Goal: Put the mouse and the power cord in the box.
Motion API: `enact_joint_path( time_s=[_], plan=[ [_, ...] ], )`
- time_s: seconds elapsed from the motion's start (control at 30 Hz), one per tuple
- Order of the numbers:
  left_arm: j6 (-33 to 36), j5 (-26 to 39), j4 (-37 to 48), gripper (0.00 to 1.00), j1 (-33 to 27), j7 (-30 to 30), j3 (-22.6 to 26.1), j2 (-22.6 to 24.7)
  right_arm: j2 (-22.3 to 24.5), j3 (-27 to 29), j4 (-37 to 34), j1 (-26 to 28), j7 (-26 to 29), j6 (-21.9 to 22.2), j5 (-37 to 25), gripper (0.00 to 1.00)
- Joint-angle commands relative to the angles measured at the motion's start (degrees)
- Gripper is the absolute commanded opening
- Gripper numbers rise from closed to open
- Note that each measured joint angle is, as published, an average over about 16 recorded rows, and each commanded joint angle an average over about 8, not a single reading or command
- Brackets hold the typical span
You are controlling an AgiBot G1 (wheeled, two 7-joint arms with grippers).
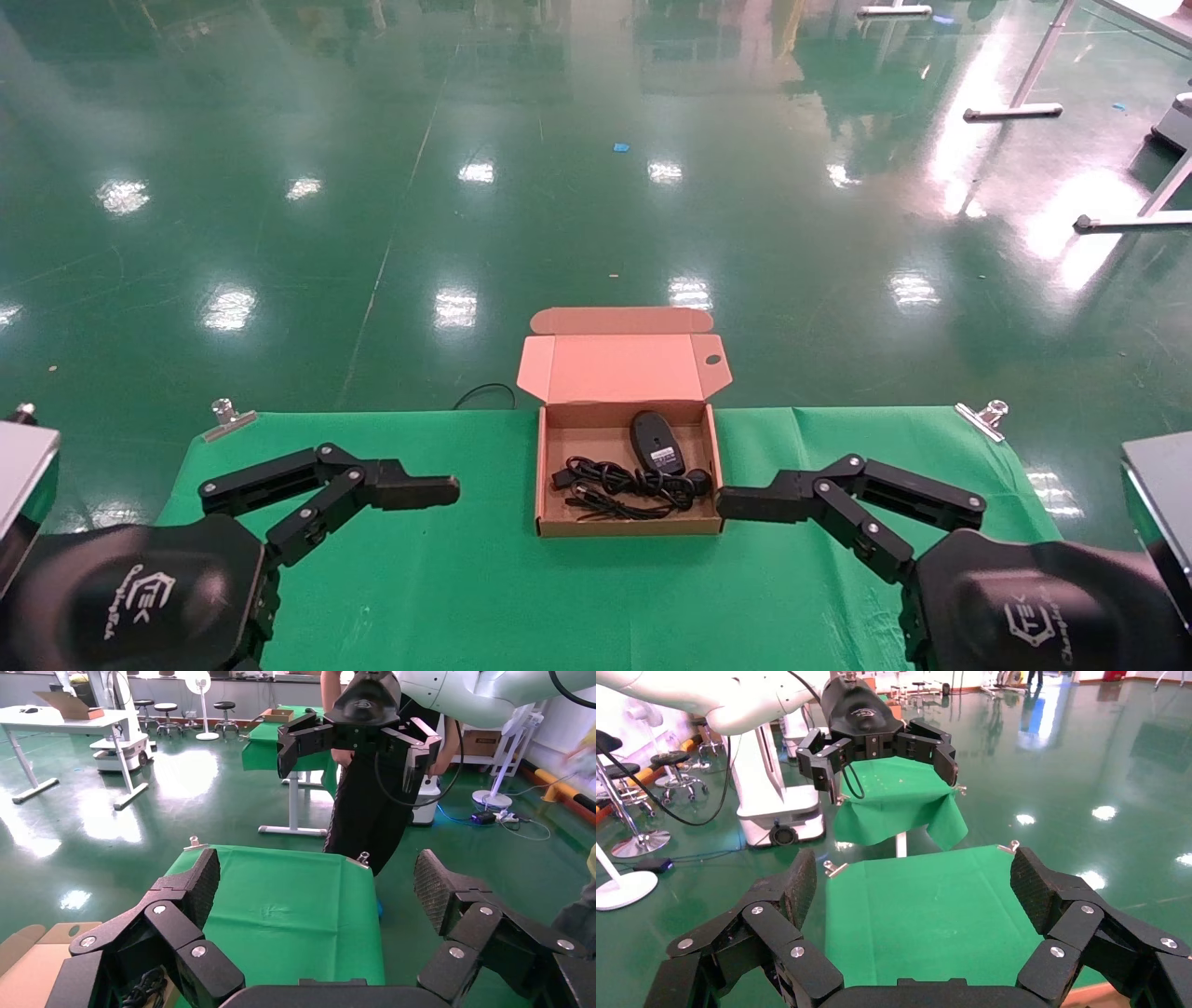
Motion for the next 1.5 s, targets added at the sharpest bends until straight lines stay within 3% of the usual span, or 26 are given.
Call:
enact_joint_path(
  time_s=[0.03,1.5],
  plan=[
    [0.57,-0.46,-0.68,1.0,0.34,-0.11,-0.54,-0.57,0.3,0.93,1.1,-0.98,0.65,-0.47,0.64,1.0],
    [-0.34,0.27,0.41,1.0,-0.12,-0.03,0.28,0.3,-0.15,-0.45,-0.55,0.47,-0.16,0.25,-0.34,1.0]
  ],
)
